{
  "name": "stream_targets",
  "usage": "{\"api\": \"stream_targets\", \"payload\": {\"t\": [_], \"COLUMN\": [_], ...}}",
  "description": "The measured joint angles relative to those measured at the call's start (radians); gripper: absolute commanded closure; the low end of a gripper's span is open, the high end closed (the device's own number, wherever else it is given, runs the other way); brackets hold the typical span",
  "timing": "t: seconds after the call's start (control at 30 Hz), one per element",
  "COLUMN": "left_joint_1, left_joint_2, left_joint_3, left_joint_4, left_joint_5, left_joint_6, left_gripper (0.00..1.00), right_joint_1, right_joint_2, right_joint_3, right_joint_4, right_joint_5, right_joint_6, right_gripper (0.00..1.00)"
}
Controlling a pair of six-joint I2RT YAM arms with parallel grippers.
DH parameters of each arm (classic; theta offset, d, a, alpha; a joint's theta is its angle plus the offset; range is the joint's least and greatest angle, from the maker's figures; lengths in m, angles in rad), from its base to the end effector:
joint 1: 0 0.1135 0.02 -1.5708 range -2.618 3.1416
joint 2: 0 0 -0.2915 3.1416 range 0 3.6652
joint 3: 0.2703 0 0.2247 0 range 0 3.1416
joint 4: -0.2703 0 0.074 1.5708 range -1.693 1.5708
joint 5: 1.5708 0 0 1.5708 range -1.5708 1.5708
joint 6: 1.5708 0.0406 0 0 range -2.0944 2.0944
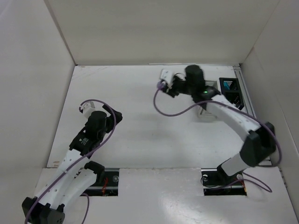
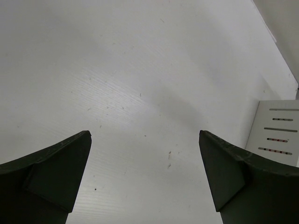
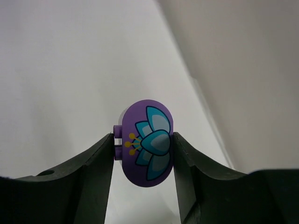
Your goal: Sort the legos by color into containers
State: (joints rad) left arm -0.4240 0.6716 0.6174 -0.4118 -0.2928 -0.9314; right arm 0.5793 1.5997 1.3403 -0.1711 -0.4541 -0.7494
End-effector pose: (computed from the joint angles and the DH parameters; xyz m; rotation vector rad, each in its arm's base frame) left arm 0.1070 -0.0354 0.2923 -0.6957 1.9401 -0.5575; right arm 0.2861 0.2084 0.3612 -1.4294 1.3569 0.3426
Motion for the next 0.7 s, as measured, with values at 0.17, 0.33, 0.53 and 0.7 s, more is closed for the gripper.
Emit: {"api": "stream_targets", "payload": {"t": [0.17,0.33,0.53,0.7], "left_joint_1": [0.0,0.0,0.0,0.0], "left_joint_2": [0.138,0.299,0.378,0.379], "left_joint_3": [0.006,0.085,0.173,0.177], "left_joint_4": [0.107,0.169,0.225,0.238], "left_joint_5": [0.037,0.08,0.101,0.103], "left_joint_6": [0.05,0.097,0.134,0.146], "left_gripper": [0.01,0.01,0.01,0.01], "right_joint_1": [-0.326,-0.537,-0.662,-0.663], "right_joint_2": [-0.365,-0.449,-0.372,-0.291], "right_joint_3": [-0.158,-0.245,-0.269,-0.269], "right_joint_4": [-0.023,-0.153,-0.254,-0.279], "right_joint_5": [0.215,0.409,0.515,0.546], "right_joint_6": [0.107,0.176,0.221,0.236], "right_gripper": [0.72,0.72,0.72,0.64]}}
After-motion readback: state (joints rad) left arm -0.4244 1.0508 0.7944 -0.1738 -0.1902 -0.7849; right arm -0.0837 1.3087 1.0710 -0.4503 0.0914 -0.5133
